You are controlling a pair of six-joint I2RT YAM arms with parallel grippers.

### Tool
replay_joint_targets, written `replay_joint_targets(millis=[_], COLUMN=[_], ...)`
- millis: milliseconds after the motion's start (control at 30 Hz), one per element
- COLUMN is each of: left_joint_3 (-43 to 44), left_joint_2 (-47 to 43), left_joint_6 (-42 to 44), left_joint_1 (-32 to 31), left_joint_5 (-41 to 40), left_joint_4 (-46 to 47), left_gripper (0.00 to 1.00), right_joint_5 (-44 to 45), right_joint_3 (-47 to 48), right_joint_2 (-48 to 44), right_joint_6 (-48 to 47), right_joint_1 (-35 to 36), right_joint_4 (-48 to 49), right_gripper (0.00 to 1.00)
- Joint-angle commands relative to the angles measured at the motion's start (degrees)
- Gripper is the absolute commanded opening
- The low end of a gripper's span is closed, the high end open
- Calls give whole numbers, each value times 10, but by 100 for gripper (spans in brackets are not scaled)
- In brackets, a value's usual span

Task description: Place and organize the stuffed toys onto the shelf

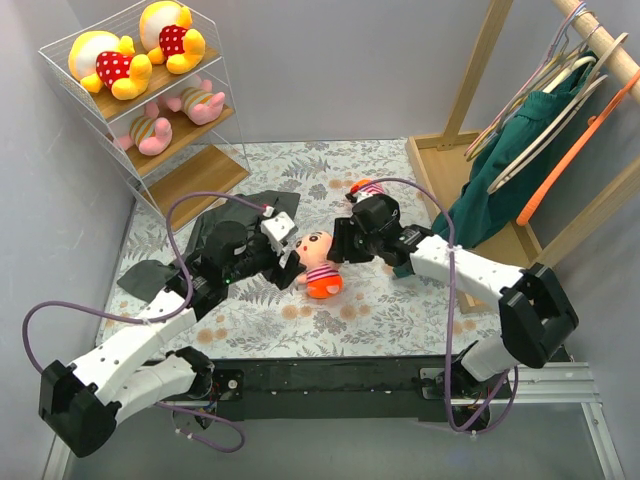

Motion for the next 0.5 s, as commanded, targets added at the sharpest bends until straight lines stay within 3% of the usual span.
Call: replay_joint_targets(millis=[0, 267, 467], left_joint_3=[17, -78, -70], left_joint_2=[12, 16, 78], left_joint_6=[76, 176, 234], left_joint_1=[-30, -124, -148], left_joint_5=[8, -63, -56], left_joint_4=[-3, 116, 125], left_gripper=[73, 78, 76], right_joint_5=[44, 58, 62], right_joint_3=[44, 144, 182], right_joint_2=[-53, -130, -173], right_joint_6=[-29, -75, -85], right_joint_1=[-14, -56, -64], right_joint_4=[-47, -83, -81], right_gripper=[59, 61, 61])
